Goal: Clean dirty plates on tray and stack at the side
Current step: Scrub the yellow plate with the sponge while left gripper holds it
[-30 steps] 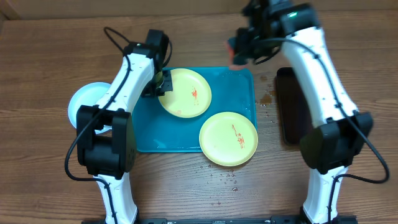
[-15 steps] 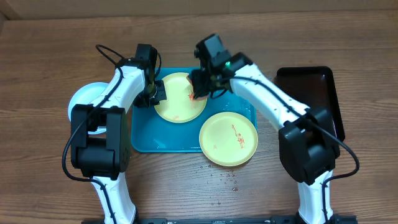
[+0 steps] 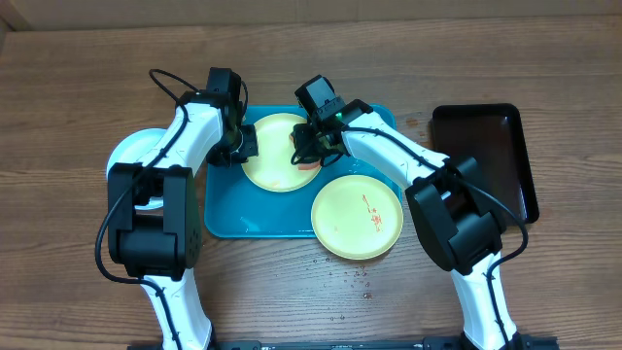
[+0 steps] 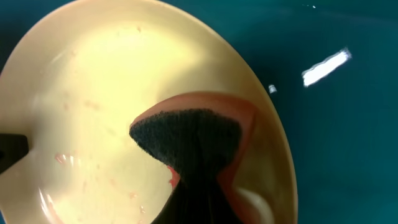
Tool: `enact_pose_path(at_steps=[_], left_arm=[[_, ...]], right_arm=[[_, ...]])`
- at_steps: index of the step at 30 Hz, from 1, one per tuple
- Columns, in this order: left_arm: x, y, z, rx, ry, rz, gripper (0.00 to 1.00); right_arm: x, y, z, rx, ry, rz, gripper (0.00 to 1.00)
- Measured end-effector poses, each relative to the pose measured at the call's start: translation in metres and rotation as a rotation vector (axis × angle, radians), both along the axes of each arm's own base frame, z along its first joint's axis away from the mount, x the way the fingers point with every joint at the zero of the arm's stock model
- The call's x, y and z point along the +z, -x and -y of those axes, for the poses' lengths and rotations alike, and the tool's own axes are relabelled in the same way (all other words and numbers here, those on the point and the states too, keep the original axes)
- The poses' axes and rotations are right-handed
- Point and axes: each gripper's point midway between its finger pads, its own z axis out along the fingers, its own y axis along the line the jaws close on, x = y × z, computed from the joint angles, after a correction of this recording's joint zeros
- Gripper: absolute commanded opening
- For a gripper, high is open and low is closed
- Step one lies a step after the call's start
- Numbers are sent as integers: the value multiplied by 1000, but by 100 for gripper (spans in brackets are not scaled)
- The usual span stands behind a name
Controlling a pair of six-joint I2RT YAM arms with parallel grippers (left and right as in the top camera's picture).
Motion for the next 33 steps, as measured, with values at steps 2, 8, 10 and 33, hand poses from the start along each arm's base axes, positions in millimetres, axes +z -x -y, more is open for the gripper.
enact_pose_path(at_steps=[2, 8, 10, 33], left_arm=[[0, 0, 0, -2, 2, 0, 4], [0, 0, 1, -3, 10, -1, 4], [0, 0, 1, -3, 10, -1, 4], [-1, 1, 4, -13, 24, -3, 4]], right_arm=[[1, -1, -1, -19, -12, -4, 4], [-5, 2, -25, -12, -133, -51, 4], [-5, 5, -32, 0, -165, -72, 4], [-5, -12, -5, -104, 81, 5, 4]])
